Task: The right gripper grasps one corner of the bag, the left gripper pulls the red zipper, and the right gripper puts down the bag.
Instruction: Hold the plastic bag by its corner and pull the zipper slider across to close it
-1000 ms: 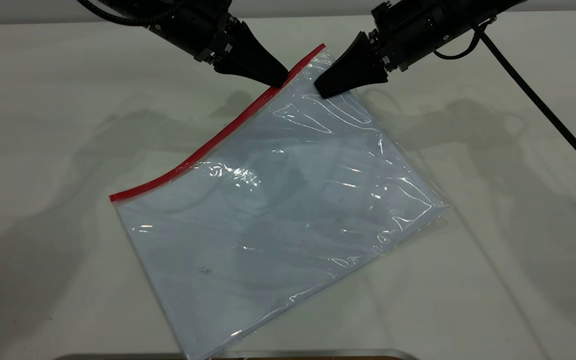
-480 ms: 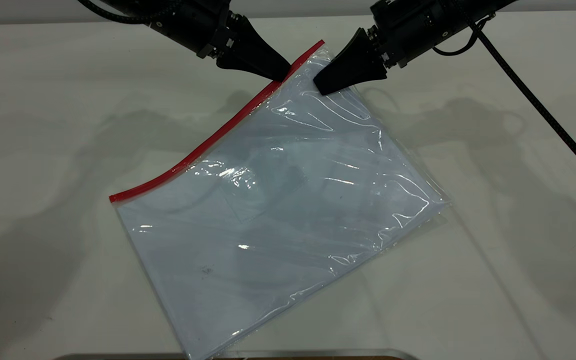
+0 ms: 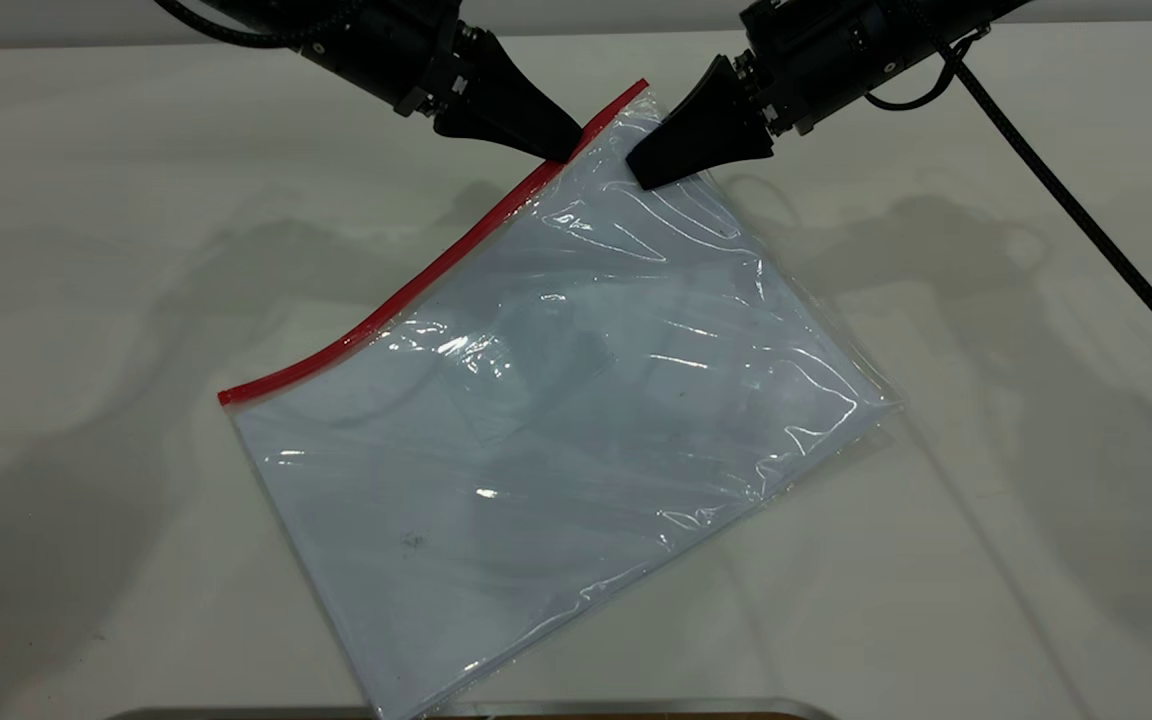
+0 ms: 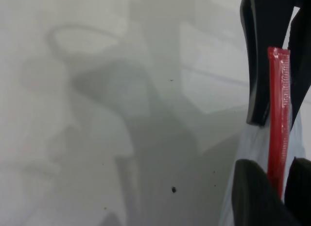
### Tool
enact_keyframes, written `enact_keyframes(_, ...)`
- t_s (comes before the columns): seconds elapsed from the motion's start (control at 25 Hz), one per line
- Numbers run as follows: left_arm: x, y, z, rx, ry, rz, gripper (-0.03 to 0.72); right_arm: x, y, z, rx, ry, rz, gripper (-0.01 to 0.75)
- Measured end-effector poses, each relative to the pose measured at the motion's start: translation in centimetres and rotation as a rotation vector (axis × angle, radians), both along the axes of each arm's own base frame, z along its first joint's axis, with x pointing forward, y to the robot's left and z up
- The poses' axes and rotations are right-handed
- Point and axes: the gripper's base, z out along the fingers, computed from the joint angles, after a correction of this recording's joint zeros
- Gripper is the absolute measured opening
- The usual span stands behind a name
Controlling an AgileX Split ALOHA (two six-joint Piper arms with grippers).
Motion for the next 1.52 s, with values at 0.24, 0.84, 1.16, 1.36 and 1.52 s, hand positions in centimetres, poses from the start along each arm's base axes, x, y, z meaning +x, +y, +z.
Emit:
enact_keyframes(0.24, 0.0, 0.0, 0.0, 0.0, 0.001, 0.0, 0.144, 0.0, 0.0, 0.0, 0.0, 0.0, 0.0, 0.034)
enact_keyframes(0.84, -0.1, 0.1, -0.1, 0.012, -0.001, -0.019, 0.051, 0.0, 0.0, 0.0, 0.001, 0.001, -0.001, 0.034)
enact_keyframes(1.16, -0.3, 0.3, -0.5, 0.062, 0.008, -0.039, 0.051, 0.1, -0.5, 0.0, 0.005, 0.027, -0.02, 0.034)
enact_keyframes(1.36, -0.3, 0.3, -0.7, 0.097, -0.003, -0.038, 0.051, 0.6, -2.3, 0.1, 0.015, 0.051, -0.065, 0.034)
enact_keyframes(1.52, -0.2, 0.8, -1.0, 0.129, 0.001, -0.037, 0.051, 1.0, -3.7, 0.2, 0.024, 0.058, -0.097, 0.034)
